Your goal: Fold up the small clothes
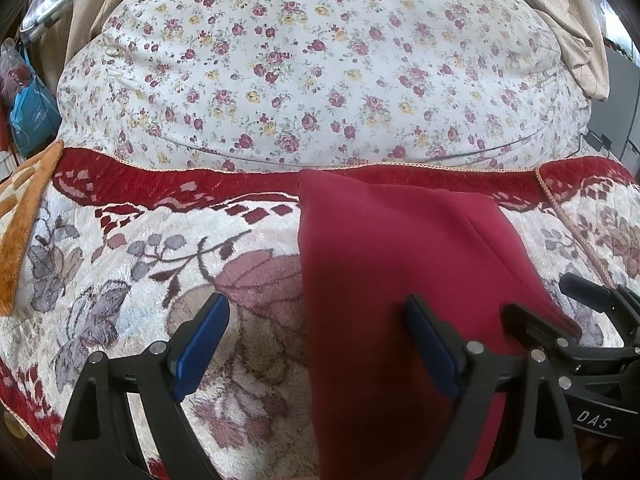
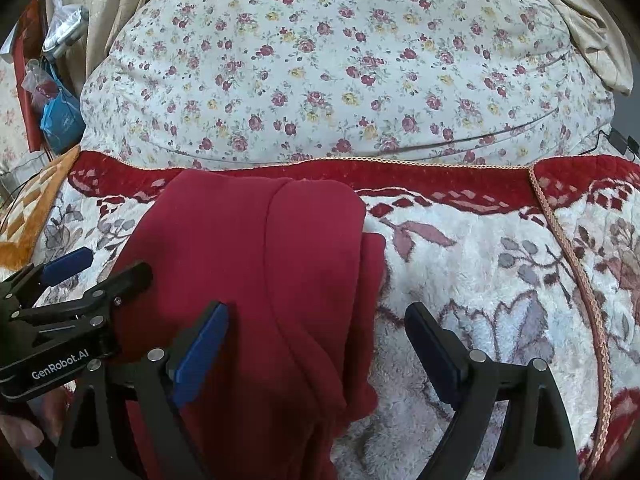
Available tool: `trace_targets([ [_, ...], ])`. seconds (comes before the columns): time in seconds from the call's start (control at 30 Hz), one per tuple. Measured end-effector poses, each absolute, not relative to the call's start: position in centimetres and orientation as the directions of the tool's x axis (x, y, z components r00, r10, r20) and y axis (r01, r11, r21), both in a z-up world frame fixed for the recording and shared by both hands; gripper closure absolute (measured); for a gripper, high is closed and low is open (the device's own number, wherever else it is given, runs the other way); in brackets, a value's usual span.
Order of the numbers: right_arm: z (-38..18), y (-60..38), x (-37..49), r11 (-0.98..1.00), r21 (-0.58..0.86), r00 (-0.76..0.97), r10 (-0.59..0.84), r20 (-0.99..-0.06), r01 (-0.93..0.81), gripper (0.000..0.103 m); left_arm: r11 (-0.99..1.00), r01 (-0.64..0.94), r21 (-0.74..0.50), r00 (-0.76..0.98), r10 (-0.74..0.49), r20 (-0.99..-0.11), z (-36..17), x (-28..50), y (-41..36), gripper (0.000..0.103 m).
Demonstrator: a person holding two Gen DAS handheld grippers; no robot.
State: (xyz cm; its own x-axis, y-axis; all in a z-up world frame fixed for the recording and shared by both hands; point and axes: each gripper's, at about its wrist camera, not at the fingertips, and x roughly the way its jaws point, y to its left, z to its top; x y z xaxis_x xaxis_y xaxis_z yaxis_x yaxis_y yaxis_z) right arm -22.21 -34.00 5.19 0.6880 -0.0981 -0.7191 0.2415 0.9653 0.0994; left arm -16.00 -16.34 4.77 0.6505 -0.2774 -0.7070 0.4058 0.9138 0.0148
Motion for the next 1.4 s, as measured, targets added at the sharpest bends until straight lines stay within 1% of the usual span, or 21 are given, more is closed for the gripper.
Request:
trace_targets([
  [1.4, 4.88, -33.51, -22.16, 0.962, 0.101, 0.682, -0.103, -0.724, 0.253, 0.009, 0.914, 0.405, 0.018, 0.653, -0.275, -0.706, 4.70, -16.12, -16.38, 0.014],
])
